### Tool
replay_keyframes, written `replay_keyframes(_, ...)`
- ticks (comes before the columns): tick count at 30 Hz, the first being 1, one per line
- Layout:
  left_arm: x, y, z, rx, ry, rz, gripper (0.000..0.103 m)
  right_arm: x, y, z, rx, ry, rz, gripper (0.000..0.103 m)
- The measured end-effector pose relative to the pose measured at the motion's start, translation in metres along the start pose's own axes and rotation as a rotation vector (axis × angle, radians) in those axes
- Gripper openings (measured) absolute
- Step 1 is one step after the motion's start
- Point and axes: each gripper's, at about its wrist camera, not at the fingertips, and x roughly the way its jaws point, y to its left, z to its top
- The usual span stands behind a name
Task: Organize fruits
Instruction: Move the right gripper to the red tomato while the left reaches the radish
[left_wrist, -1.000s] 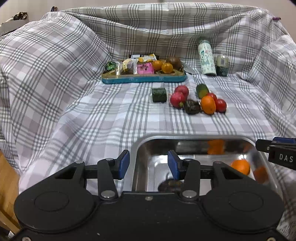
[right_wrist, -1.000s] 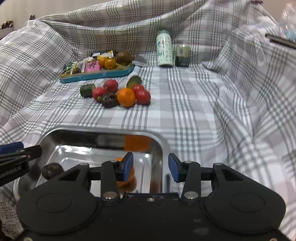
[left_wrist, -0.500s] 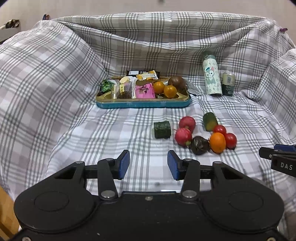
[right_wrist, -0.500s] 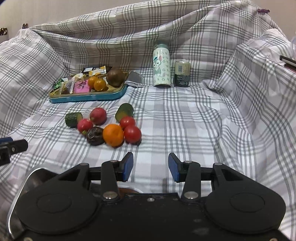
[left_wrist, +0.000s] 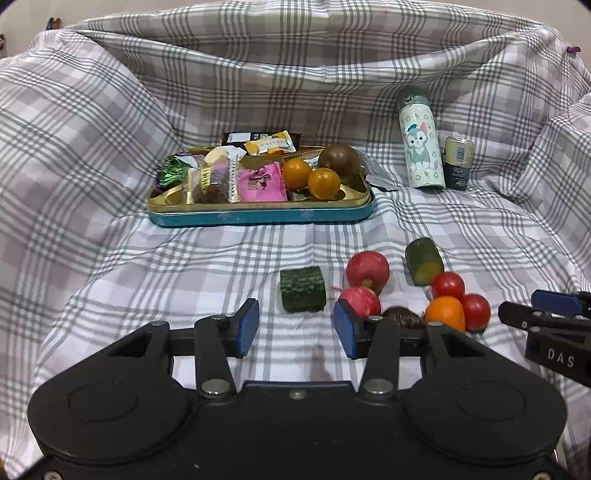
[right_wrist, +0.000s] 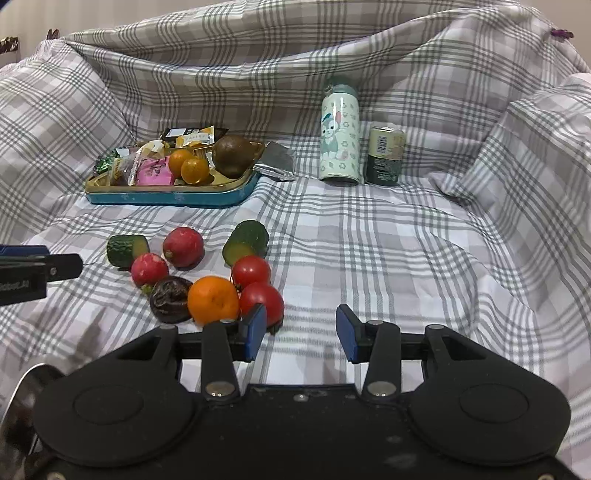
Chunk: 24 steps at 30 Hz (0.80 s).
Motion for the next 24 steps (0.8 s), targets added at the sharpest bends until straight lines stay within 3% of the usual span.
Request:
replay_keyframes(15, 0.036, 0.016, 0.005, -0.111, -0.001, -0.039, 0.053, 0.027, -0.003, 0.008, 0.056, 0.019, 0.075, 0.044)
replay_keyframes(24, 0.041, 0.007, -0.002, -0.065, 0.000, -0.045, 0.053, 0.037, 0.004, 0.010, 0.059, 0.039, 0.105, 0.045)
